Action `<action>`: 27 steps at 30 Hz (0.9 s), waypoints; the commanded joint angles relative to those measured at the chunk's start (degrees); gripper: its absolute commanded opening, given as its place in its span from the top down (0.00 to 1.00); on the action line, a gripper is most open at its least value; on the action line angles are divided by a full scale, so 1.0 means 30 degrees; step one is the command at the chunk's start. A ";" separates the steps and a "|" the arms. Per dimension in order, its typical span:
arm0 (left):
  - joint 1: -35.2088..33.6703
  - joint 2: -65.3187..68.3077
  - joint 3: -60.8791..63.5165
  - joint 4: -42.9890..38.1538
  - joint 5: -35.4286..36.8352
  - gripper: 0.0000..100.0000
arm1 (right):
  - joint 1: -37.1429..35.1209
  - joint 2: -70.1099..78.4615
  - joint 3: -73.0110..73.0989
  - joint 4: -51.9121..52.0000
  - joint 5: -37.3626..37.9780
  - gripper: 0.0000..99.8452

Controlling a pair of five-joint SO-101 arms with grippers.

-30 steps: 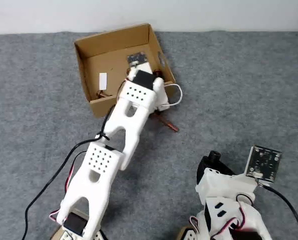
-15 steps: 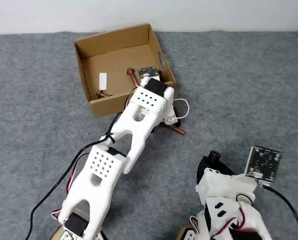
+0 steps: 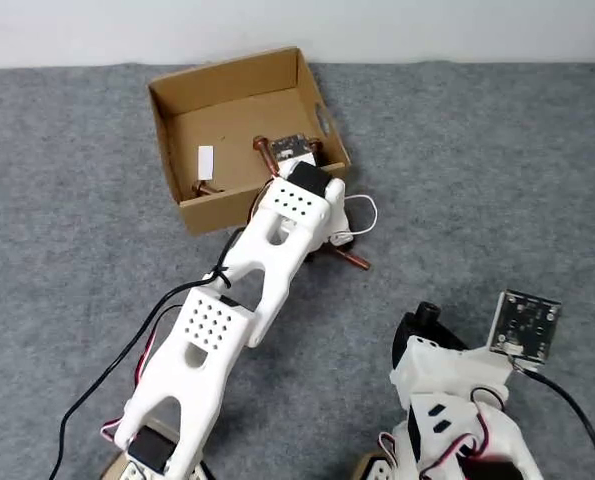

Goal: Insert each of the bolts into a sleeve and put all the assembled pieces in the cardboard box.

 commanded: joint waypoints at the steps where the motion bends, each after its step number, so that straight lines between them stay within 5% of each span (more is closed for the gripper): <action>1: -0.0703 0.0088 -0.0689 0.0176 0.0205 0.92 | 0.0249 -0.0015 -0.0147 -0.0425 -0.0176 0.99; 3: -0.0938 0.0088 -0.0952 0.0205 0.0147 0.99 | 0.0220 -0.0015 -0.0147 -0.0425 -0.0176 0.99; 17: 0.0703 -0.3575 -0.0454 0.2022 -0.0996 1.00 | 0.0190 -0.0015 -0.0176 -0.0396 -0.0147 0.99; 27: 0.1407 -1.3363 0.7780 0.1963 -0.5363 1.00 | -0.0366 -0.0044 -0.0293 -0.0337 0.0147 0.99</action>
